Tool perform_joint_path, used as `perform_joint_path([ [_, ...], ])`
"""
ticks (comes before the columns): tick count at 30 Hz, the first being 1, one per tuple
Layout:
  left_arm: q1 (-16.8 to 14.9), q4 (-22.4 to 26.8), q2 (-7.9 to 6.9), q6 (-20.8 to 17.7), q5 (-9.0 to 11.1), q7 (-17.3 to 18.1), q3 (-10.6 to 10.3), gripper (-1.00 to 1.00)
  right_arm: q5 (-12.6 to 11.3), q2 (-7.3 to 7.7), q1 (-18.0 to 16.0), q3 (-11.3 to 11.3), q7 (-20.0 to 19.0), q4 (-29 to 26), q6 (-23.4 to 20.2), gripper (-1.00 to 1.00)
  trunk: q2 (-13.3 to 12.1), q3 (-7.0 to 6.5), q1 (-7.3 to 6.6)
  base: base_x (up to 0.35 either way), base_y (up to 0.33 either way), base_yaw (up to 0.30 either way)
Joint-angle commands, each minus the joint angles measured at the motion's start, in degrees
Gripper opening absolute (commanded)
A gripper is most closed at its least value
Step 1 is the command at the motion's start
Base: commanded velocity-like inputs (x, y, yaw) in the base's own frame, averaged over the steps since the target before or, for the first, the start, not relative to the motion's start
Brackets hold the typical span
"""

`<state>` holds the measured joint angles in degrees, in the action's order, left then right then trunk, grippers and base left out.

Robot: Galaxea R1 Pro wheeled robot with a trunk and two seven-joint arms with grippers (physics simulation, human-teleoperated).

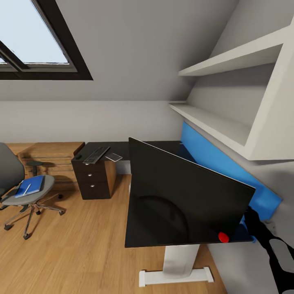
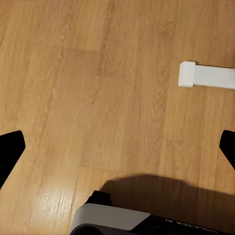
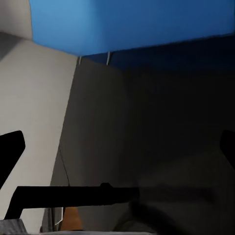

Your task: In the bedroom, organize the workspace by keeping the computer under the desk, ensuring the monitor is on the desk, placing the keyboard on the desk next to the monitor, placing the mouse on the desk next to the keyboard, moving the folder from the swivel chair onto the desk next to the mouse, stacking the notebook on top of the folder with the pen on top of the notebook, and positioning the swivel chair next to the desk.

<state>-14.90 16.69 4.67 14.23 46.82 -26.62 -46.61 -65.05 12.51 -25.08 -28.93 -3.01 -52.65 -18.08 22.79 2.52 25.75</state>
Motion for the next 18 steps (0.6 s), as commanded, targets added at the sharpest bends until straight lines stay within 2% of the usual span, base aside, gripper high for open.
perform_joint_path([
  [1, -0.1, 0.0, -0.01, 0.3, 0.6, -0.3, -0.5, 1.0, 0.1, -0.02, -0.1, -0.1, -0.2, 0.0, -0.3, 1.0, 0.1, 0.13, 0.04, 0.0, 0.0, 0.0],
  [9, -0.1, 0.0, -0.01, 0.3, 0.6, -0.3, -0.5, 1.0, 1.7, 0.02, -0.1, 0.0, -0.3, -0.1, -0.3, 1.0, 0.1, 0.13, 0.04, 0.0, 0.0, 0.0],
  [10, -0.1, 0.0, -0.01, 0.3, 0.6, -0.3, -0.5, 1.0, 3.4, 0.0, -0.1, 0.0, -0.3, 0.0, -0.3, 1.0, 0.1, 0.13, 0.04, 0.0, 0.0, 0.0],
  [14, -0.1, 0.0, -0.01, 0.3, 0.6, -0.3, -0.5, 1.0, 6.7, -0.03, -0.1, 0.1, -0.4, -0.1, -0.3, 1.0, 0.1, 0.13, 0.04, 0.0, 0.0, 0.0],
  [15, -0.1, 0.0, -0.01, 0.3, 0.6, -0.3, -0.5, 1.0, 8.6, -0.08, -0.1, 0.5, -0.4, -0.1, -0.2, 1.0, 0.1, 0.13, 0.04, 0.0, 0.0, 0.0],
  [18, -0.1, 0.0, -0.01, 0.3, 0.6, -0.3, -0.5, 1.0, 9.5, -0.11, 0.0, 1.4, -0.4, -0.2, -0.1, 1.0, 0.1, 0.13, 0.04, 0.0, 0.0, 0.0],
])
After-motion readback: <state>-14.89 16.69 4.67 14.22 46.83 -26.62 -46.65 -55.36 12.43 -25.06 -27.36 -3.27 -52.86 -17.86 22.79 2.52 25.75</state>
